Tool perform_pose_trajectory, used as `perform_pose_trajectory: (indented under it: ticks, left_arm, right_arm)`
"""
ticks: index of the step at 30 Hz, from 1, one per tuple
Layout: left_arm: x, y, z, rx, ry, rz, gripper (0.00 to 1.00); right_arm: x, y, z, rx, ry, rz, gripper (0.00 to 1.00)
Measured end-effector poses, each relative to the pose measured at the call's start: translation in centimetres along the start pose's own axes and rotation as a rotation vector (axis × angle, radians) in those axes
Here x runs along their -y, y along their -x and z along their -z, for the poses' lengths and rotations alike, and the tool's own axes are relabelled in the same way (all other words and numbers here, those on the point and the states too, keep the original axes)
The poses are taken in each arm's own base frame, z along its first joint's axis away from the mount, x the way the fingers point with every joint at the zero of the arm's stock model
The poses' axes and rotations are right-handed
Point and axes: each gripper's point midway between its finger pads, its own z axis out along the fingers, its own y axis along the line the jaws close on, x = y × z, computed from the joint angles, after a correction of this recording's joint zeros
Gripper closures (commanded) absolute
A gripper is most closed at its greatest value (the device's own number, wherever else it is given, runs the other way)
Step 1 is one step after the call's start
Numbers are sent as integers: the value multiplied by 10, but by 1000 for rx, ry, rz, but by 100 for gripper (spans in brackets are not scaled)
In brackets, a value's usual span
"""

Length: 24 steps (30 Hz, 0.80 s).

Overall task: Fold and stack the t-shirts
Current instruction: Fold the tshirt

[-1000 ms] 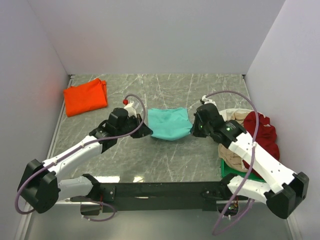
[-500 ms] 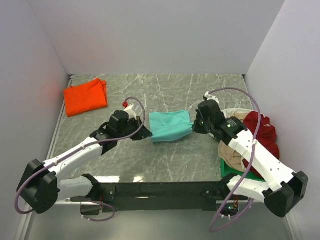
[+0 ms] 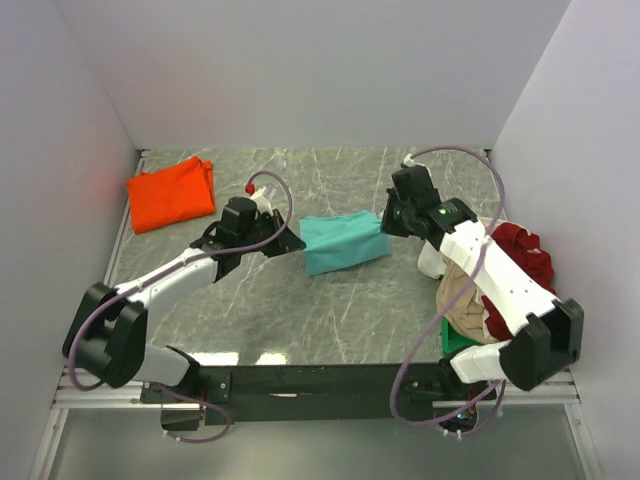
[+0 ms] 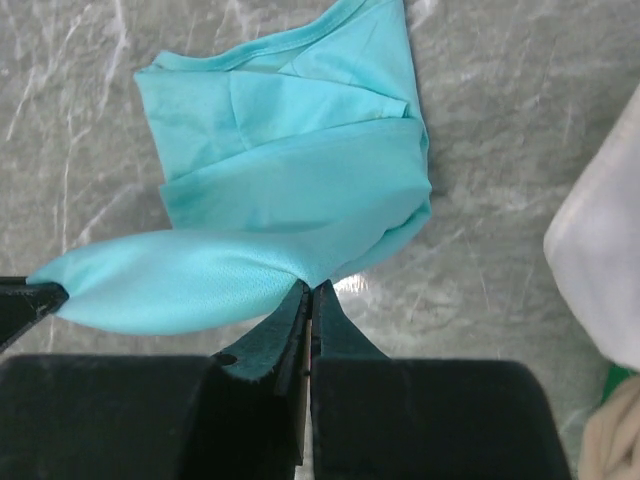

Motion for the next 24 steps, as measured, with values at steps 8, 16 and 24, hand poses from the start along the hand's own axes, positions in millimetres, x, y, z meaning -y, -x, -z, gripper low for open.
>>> perform_pose_trajectory:
  ticks: [8, 16, 24]
  left_arm:
    - [-37, 24, -36, -43, 18, 67, 100]
    - [-72, 91, -89, -22, -11, 124, 8]
    - [-117, 134, -96, 73, 69, 163, 1]
  right_arm:
    - [-2, 24, -71, -81, -41, -6, 100]
    - [-10, 92, -145, -91, -25, -46, 21]
    - [7, 125, -167, -38, -13, -26, 13]
